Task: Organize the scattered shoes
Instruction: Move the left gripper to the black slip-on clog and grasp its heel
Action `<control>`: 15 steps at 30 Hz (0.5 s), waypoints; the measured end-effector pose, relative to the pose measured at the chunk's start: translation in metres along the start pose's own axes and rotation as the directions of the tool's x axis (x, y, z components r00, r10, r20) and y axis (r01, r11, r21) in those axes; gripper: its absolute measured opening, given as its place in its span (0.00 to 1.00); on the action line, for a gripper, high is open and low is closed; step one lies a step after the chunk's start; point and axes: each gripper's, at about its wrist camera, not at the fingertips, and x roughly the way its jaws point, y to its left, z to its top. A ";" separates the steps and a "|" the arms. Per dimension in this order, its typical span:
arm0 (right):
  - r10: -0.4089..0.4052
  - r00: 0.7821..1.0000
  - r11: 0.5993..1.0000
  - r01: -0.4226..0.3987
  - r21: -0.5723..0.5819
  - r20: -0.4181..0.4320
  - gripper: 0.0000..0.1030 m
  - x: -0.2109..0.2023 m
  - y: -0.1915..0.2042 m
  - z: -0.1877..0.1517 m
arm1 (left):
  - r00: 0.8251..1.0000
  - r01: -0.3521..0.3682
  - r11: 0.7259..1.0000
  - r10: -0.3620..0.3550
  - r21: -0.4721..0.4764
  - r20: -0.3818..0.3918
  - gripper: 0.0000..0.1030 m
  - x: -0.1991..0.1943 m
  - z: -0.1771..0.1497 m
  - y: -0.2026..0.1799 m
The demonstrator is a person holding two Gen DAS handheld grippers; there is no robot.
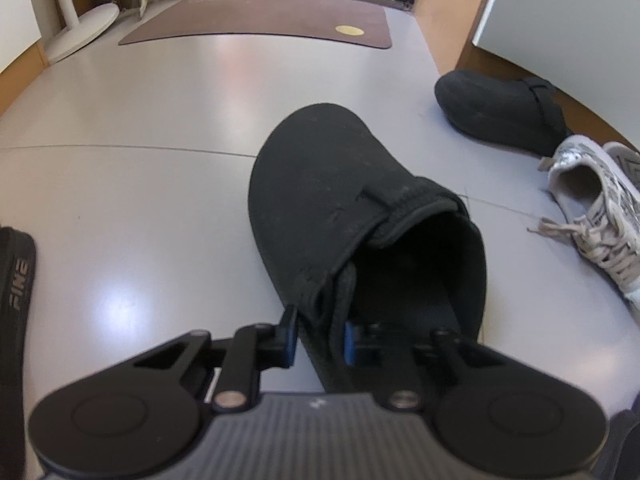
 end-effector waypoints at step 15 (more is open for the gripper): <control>0.030 1.000 0.999 -0.030 0.020 0.005 0.59 0.001 0.001 0.005 | 0.996 0.053 0.998 -0.050 0.040 -0.075 0.21 -0.036 -0.063 -0.029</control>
